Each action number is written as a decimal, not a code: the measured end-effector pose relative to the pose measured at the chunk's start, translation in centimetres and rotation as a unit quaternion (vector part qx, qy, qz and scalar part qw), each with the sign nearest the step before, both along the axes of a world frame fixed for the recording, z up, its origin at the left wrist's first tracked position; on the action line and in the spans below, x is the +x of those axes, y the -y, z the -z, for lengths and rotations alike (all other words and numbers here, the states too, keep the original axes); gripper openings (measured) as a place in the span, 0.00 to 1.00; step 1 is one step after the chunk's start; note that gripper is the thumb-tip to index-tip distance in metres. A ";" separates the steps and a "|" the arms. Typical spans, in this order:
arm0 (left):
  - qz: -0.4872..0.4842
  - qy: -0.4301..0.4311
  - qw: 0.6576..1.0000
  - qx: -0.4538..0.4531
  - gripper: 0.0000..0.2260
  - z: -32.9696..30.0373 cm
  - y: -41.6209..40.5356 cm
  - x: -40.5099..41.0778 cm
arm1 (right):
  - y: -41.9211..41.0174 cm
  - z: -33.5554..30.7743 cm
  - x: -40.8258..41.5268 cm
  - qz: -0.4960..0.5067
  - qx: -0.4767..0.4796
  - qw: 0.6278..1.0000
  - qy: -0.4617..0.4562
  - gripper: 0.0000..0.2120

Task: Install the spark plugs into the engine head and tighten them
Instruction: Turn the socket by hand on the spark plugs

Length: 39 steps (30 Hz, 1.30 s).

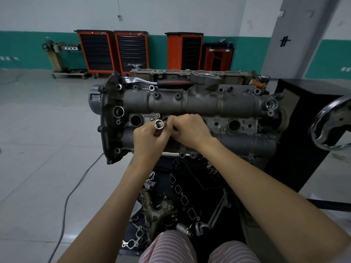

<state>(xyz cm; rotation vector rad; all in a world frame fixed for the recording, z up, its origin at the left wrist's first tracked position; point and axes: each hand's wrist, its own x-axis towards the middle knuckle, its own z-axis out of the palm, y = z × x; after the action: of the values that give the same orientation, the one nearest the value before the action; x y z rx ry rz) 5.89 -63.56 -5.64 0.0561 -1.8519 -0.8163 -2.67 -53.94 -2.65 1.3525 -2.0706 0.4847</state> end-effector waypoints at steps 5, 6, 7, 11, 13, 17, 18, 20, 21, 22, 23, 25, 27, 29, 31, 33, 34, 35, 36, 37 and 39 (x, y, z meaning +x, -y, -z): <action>0.006 0.005 1.000 -0.013 0.25 0.0 0.0 0.1 | 0.0 0.1 -0.1 0.004 0.015 1.000 0.009 0.08; 0.003 0.007 1.000 -0.016 0.24 0.0 0.0 0.1 | 0.1 0.2 -0.2 0.007 0.022 1.000 0.009 0.09; -0.001 0.008 1.000 -0.017 0.24 0.0 0.0 0.1 | 0.2 0.2 -0.3 0.008 0.028 1.000 0.007 0.09; -0.002 0.018 1.000 -0.022 0.22 0.0 -0.1 0.2 | 0.3 0.2 -0.4 0.004 0.035 0.999 -0.003 0.09; -0.002 0.018 0.999 -0.026 0.21 -0.1 -0.1 0.2 | 0.2 0.1 -0.4 -0.006 0.025 1.000 -0.013 0.07; -0.009 0.008 1.000 0.006 0.25 -0.4 -0.2 0.0 | 0.0 -0.1 0.2 -0.026 -0.027 0.999 -0.014 0.05; -0.013 0.007 1.000 0.005 0.26 -0.3 -0.2 -0.1 | 0.0 -0.1 0.2 -0.030 -0.041 0.999 -0.017 0.05; -0.023 0.009 1.000 -0.012 0.25 -0.2 -0.2 -0.2 | 0.0 0.0 0.1 -0.019 -0.028 0.999 -0.011 0.07; -0.026 0.013 0.999 -0.020 0.24 -0.2 -0.2 -0.2 | 0.0 0.0 0.1 -0.004 -0.001 1.000 -0.004 0.08; -0.029 0.017 0.999 -0.026 0.23 -0.2 -0.1 -0.3 | 0.1 0.0 -0.1 0.010 0.021 1.000 0.001 0.10; -0.031 0.018 0.999 -0.030 0.22 -0.2 -0.1 -0.2 | 0.2 0.1 -0.4 0.016 0.028 0.999 0.002 0.11; -0.029 0.012 0.999 -0.038 0.18 -0.1 -0.1 -0.1 | 0.3 0.2 -0.4 0.010 0.029 1.000 0.003 0.11; -0.023 0.010 0.999 -0.037 0.16 0.0 -0.1 -0.1 | 0.4 0.2 -0.3 0.010 0.032 0.999 -0.001 0.11; -0.024 0.016 0.999 -0.031 0.15 0.0 -0.1 -0.1 | 0.3 0.1 -0.3 0.006 0.035 0.999 -0.007 0.09; -0.023 0.018 0.999 -0.030 0.16 0.0 -0.1 -0.2 | 0.1 0.0 -0.1 -0.006 0.028 1.000 -0.003 0.07; -0.018 0.015 0.999 -0.027 0.19 0.1 -0.1 -0.3 | -0.1 -0.1 0.0 -0.017 -0.002 1.000 0.005 0.05; -0.017 0.013 1.000 -0.021 0.21 0.1 0.0 -0.3 | -0.1 -0.1 0.0 -0.015 -0.013 1.000 0.008 0.04; -0.017 0.012 1.000 -0.017 0.23 0.1 0.0 -0.3 | -0.1 -0.1 0.0 -0.009 -0.011 1.000 0.010 0.04; -0.018 0.010 1.000 -0.015 0.24 0.1 0.1 -0.4 | -0.1 -0.1 0.0 -0.001 -0.001 1.000 0.013 0.05; -0.019 0.009 1.000 -0.014 0.24 0.1 0.1 -0.4 | 0.0 0.0 -0.1 0.006 0.013 1.000 0.017 0.06; -0.022 0.008 1.000 -0.012 0.24 0.0 0.0 -0.4 | 0.1 0.1 -0.2 0.012 0.025 0.999 0.020 0.08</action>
<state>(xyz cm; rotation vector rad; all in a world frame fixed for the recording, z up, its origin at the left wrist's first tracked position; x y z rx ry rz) 5.52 -63.60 -5.68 0.0870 -1.8688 -0.7655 -2.91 -54.02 -2.79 1.3546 -2.1429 0.4548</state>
